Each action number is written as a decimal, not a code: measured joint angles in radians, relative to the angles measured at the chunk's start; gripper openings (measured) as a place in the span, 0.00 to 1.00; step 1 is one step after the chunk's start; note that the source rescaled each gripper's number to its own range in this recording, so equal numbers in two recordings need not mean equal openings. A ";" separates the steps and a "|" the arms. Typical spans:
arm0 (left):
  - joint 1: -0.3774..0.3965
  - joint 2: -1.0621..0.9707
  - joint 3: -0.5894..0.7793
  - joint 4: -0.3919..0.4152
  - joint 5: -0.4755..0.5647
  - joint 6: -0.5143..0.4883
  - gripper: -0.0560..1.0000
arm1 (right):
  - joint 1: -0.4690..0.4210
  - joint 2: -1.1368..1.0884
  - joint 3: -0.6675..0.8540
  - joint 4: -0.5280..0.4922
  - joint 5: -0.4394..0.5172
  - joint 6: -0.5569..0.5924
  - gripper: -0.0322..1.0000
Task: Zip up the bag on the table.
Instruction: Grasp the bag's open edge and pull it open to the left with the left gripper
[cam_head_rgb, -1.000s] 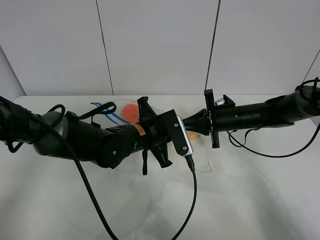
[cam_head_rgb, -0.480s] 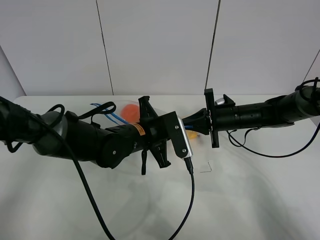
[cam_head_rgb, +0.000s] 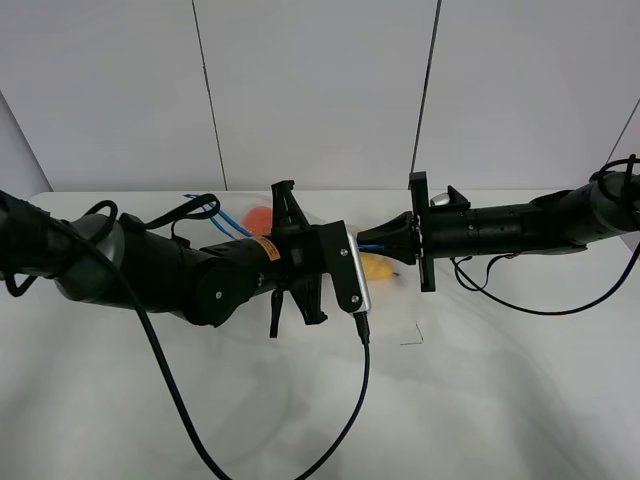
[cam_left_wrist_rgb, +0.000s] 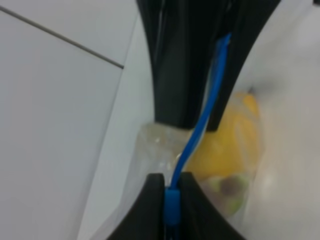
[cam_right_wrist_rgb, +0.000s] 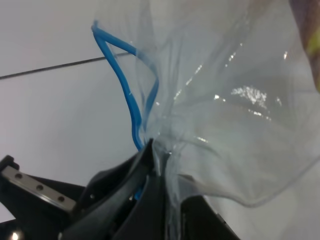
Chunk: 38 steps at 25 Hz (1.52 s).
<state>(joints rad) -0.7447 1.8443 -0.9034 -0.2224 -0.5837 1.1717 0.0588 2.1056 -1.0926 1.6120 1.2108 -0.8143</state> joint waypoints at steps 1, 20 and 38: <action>0.007 0.000 0.000 0.002 0.000 0.008 0.06 | 0.000 0.000 0.000 0.001 -0.002 0.000 0.03; 0.113 -0.006 0.000 0.018 0.002 0.148 0.05 | 0.000 0.000 -0.006 0.011 -0.011 0.004 0.03; 0.226 -0.008 0.000 0.015 0.086 0.274 0.05 | 0.003 0.000 -0.006 0.003 -0.016 0.015 0.03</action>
<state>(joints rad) -0.5190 1.8358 -0.9034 -0.2073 -0.4973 1.4454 0.0622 2.1056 -1.0982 1.6152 1.1950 -0.7994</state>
